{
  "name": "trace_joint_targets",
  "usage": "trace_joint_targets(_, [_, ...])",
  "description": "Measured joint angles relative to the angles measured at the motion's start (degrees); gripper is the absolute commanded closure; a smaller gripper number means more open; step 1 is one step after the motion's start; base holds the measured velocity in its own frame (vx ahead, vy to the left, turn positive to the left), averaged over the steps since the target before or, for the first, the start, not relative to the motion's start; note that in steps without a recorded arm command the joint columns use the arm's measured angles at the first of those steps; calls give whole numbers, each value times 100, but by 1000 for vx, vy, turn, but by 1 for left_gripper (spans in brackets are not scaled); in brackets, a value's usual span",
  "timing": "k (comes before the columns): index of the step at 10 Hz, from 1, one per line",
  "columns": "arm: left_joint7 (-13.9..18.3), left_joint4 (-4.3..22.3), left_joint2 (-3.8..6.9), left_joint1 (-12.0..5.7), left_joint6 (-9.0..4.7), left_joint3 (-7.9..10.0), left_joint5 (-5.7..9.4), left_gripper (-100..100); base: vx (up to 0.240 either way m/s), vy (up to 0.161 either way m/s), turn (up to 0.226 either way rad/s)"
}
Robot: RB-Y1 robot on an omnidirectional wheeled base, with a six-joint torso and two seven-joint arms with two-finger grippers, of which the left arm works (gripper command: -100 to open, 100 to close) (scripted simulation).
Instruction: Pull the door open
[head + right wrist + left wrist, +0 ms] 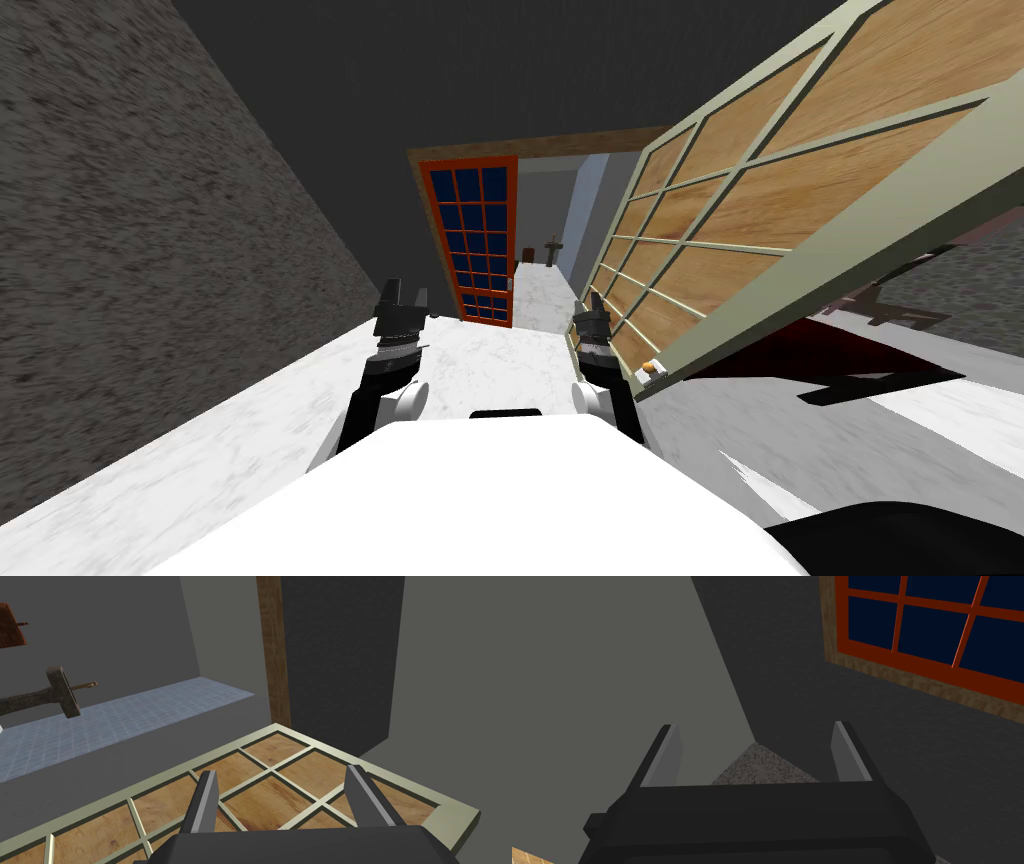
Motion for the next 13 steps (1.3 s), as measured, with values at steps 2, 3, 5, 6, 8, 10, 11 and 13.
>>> trace_joint_targets(2, [-175, 207, 65, -32, -61, 63, -35, -100, 110, -24, -64])
trace_joint_targets(3, [-286, 319, 93, -56, -92, 91, -59, -100, 114, -41, -58])
trace_joint_targets(5, [-492, 530, 158, -79, -152, 167, -93, -100, 122, -31, -52])
trace_joint_targets(6, [-603, 675, 196, -121, -192, 221, -109, -100, 112, -15, -53])
trace_joint_targets(8, [-810, 852, 225, -162, -221, 260, -159, -100, 87, -19, -41])
trace_joint_targets(10, [-994, 1071, 261, -205, -286, 323, -194, -100, 81, -21, -48])
trace_joint_targets(11, [-1087, 1138, 277, -205, -304, 345, -214, -100, 95, -28, -51])
trace_joint_targets(13, [-1284, 1387, 302, -264, -386, 402, -255, -100, 92, -16, -49])
